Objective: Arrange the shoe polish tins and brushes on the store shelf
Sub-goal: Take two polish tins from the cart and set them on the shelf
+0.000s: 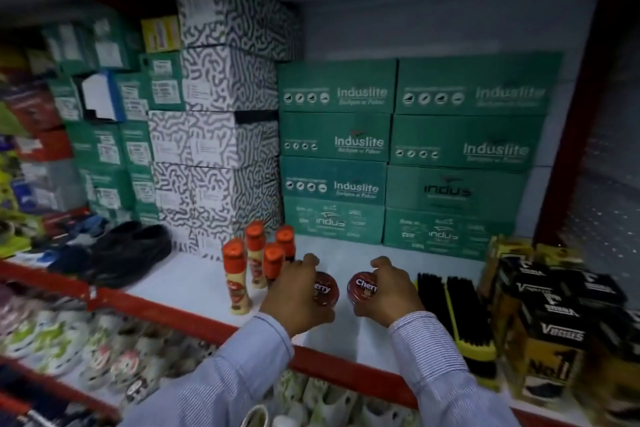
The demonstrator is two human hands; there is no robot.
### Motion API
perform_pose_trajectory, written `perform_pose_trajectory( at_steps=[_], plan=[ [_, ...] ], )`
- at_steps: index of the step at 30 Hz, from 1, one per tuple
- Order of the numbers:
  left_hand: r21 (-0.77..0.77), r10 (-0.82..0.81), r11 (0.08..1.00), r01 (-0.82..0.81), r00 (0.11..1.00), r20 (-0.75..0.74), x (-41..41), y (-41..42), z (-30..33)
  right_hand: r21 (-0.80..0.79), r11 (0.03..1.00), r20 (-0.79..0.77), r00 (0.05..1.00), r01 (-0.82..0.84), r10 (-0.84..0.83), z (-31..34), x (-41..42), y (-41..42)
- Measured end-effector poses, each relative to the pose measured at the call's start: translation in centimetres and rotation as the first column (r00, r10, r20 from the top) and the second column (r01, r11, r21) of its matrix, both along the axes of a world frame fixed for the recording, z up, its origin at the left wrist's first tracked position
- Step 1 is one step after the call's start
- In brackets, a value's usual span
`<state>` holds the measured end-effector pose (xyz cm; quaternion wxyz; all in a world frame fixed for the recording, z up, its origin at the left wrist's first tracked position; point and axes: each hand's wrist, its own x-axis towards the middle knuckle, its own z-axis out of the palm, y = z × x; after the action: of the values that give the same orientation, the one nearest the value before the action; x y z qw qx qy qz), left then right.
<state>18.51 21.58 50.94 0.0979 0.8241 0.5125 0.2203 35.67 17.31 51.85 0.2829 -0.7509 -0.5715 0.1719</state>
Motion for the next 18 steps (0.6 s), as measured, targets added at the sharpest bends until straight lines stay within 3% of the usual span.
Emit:
perform_pose_trajectory(
  at_steps=[10,18],
  plan=[
    [-0.163,0.017,0.986,-0.038,0.991,-0.130,4.1,6.1,-3.4,-0.140,0.983,0.044,0.993,0.115,-0.110,-3.4,0.7,4.9],
    [-0.233,0.006,0.971,-0.047,0.985,-0.172,3.9,7.8,-3.9,-0.186,0.978,0.046,0.995,0.096,-0.089,-4.5,0.5,6.5]
  ],
)
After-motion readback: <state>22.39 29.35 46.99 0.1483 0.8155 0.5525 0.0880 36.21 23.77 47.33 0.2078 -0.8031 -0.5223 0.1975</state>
